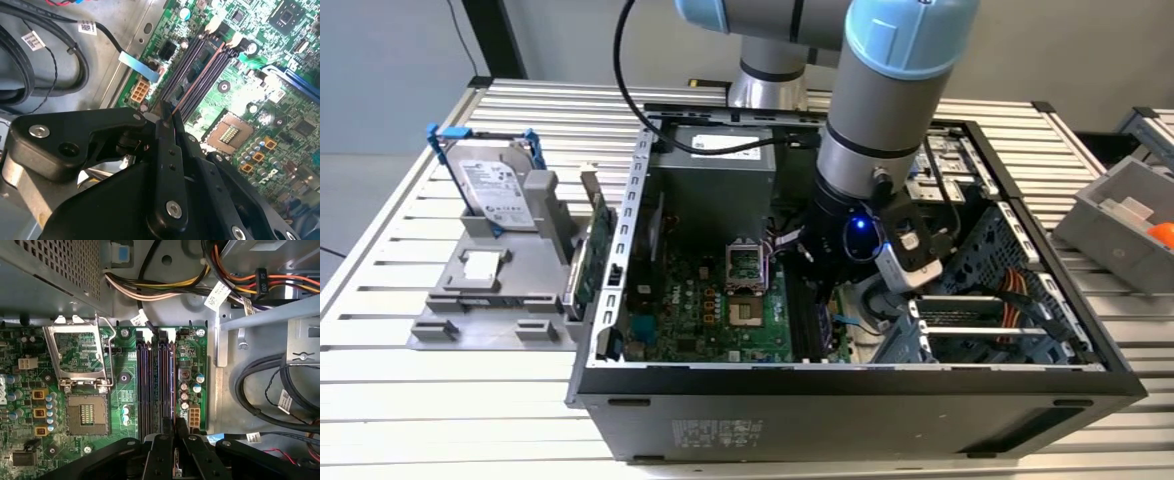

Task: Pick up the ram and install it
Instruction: 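Insert the ram into the slot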

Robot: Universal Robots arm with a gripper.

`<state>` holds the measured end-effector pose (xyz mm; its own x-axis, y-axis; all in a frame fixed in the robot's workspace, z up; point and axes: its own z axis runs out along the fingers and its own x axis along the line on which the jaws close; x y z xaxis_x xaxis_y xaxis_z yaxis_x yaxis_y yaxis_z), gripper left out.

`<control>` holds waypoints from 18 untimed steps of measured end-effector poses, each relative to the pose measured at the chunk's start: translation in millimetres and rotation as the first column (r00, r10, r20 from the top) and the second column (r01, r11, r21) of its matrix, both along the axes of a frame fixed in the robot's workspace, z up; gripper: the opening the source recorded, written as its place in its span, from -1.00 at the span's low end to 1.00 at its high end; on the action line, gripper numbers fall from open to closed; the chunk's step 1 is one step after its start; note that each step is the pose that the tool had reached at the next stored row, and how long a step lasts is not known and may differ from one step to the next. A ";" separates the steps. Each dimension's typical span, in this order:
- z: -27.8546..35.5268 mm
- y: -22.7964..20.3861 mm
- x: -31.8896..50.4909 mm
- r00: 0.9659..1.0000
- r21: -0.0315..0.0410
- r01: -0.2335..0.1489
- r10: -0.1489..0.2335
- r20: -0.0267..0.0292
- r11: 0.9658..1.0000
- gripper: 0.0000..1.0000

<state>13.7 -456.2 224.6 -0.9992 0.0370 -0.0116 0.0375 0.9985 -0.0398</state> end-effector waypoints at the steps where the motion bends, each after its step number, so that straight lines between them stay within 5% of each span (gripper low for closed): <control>1: -0.2 0.3 0.0 1.000 0.000 0.000 0.000 0.000 1.000 -1.00; 18: 0.7 0.3 3.2 1.000 0.000 0.000 0.000 -0.004 1.000 -1.00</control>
